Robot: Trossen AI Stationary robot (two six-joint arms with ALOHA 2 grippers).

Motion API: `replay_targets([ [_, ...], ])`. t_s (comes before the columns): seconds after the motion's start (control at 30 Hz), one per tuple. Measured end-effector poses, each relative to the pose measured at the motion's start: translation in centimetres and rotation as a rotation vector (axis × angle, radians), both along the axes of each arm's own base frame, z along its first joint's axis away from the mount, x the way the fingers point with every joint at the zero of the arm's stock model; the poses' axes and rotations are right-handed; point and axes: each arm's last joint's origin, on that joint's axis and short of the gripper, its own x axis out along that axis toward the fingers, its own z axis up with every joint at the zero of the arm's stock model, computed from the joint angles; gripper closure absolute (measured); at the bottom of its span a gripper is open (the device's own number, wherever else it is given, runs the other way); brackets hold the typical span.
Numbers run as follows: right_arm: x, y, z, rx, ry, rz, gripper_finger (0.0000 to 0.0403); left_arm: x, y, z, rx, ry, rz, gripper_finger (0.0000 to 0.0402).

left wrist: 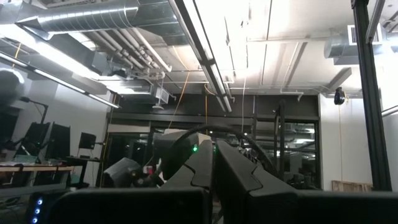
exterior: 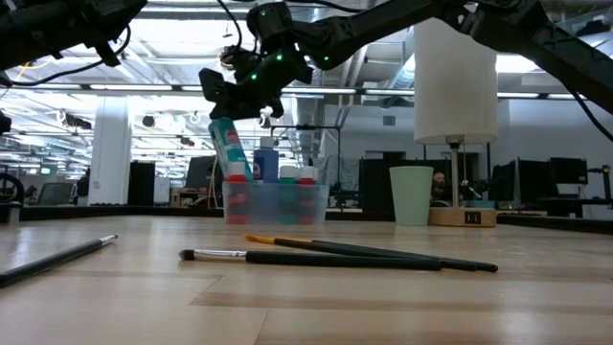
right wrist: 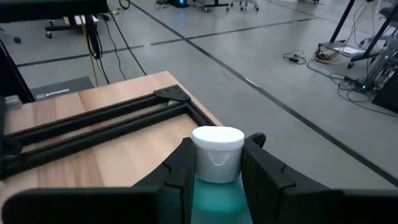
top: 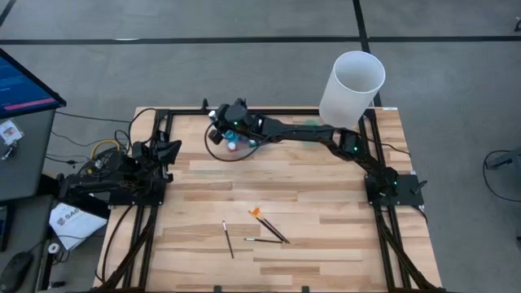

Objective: Pick & Place Paint Supplies
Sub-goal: Adjust the large light blue paint bottle inside the transparent bin

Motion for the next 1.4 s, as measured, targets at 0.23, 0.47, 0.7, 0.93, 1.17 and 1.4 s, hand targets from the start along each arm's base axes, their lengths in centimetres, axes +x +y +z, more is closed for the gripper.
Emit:
replay_targets([
  [0.23, -0.3, 0.6, -1.0, -0.020, -0.034, -0.010, 0.0311, 0.0, 0.0, 0.0, 0.000, -0.001, 0.000, 0.0400],
  [0.47, -4.3, 1.4, -0.5, -0.036, -0.197, -0.038, 0.0311, 0.0, 0.0, 0.0, 0.000, 0.000, 0.000, 0.0400],
  [0.7, -8.4, 2.4, -1.5, -0.057, -0.347, -0.035, 0.0311, 0.0, 0.0, 0.0, 0.000, 0.000, 0.000, 0.0400],
  [0.93, -7.7, 3.5, -4.0, -0.102, -0.362, -0.006, 0.0311, 0.0, 0.0, 0.0, 0.000, 0.000, 0.000, 0.0400],
  [1.17, -6.8, 4.2, -7.1, -0.156, -0.390, -0.009, 0.0311, 0.0, 0.0, 0.0, 0.000, 0.001, 0.000, 0.0400],
  [1.4, -6.7, 4.1, -8.8, -0.152, -0.361, -0.016, 0.0311, 0.0, 0.0, 0.0, 0.000, 0.000, 0.000, 0.0400],
])
